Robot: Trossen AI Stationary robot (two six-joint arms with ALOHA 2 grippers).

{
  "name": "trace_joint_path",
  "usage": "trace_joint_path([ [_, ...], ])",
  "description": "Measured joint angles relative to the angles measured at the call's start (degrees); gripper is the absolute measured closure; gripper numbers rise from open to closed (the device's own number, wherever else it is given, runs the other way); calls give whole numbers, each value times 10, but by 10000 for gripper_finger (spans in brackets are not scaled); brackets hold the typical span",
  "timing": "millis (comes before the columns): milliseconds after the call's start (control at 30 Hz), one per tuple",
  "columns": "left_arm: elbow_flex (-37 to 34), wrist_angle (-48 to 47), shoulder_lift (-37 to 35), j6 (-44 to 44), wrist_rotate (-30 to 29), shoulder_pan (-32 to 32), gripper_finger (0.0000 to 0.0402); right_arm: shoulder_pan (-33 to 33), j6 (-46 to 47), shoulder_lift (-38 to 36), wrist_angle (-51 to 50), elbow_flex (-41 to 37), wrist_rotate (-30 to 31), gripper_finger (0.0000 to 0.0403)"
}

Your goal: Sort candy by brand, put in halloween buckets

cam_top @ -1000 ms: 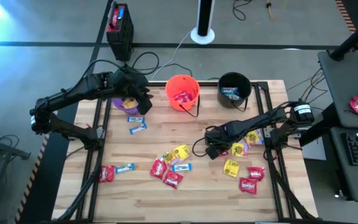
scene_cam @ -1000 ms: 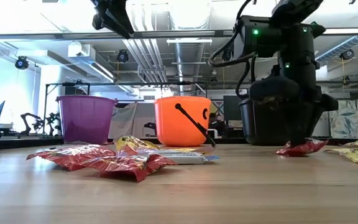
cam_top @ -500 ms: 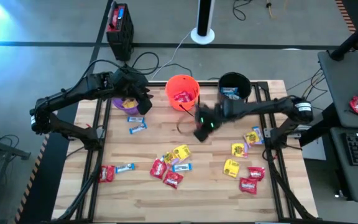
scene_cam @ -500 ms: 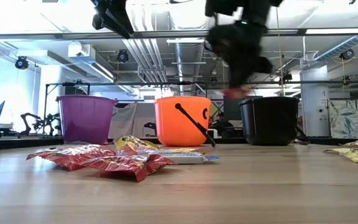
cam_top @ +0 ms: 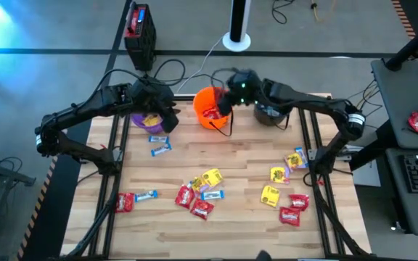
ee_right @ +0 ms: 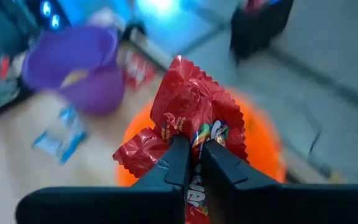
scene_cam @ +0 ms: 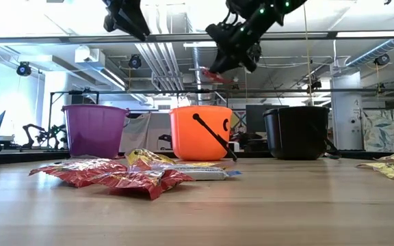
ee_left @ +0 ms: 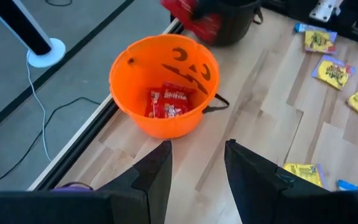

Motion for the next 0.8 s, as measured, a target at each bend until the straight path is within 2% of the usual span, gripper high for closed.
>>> trace_joint_path([
  [167,0,7,0,0,-41,0,270,-14,-90,30,117,-12,-1,381],
  [333,0,7,0,0,-88,0,270,-15,-142,69,163,-19,-6,381],
  [433,0,7,0,0,-107,0,270,-22,-136,85,162,-23,-11,381],
  [633,0,7,0,-5,-147,1,270,-25,-67,83,104,-22,-14,381],
  [800,0,7,0,-6,-183,2,270,-25,-82,83,78,-22,-21,380],
])
